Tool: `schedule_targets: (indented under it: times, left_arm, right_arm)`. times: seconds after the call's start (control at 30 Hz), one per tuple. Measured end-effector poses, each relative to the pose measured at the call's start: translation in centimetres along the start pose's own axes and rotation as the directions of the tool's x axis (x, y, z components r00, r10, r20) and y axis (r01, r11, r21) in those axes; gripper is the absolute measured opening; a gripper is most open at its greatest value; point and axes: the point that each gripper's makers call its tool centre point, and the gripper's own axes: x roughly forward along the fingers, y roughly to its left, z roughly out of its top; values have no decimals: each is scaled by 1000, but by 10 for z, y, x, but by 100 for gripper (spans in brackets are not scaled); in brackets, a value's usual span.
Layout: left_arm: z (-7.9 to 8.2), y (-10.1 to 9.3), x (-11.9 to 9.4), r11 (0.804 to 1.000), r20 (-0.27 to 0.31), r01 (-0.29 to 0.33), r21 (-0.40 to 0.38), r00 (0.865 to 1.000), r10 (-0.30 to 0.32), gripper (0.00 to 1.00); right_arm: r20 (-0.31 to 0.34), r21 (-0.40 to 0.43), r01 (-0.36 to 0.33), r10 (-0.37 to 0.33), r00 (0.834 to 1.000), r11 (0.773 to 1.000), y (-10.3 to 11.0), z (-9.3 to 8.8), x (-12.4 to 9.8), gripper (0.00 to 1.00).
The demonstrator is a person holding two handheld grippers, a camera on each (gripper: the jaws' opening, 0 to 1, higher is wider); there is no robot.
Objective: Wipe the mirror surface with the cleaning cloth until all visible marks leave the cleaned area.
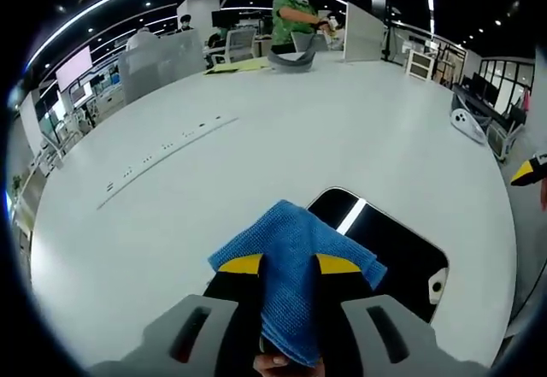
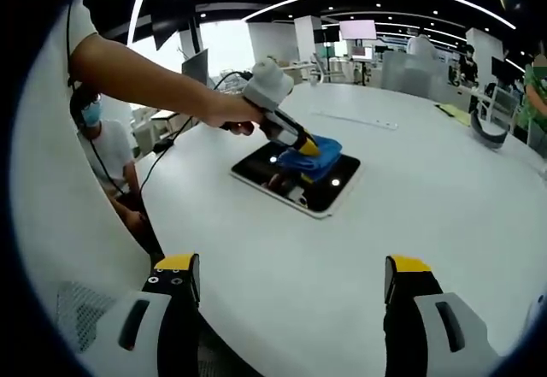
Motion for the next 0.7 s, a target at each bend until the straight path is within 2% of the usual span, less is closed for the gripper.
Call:
schedule_targets:
  times: [0.7]
  left_arm:
    - [8,-14,9,1000,10,6,-25,1000,-6,22]
  right_arm:
    - [8,10,10,-10,1000,1000,-1,-1,-4,89]
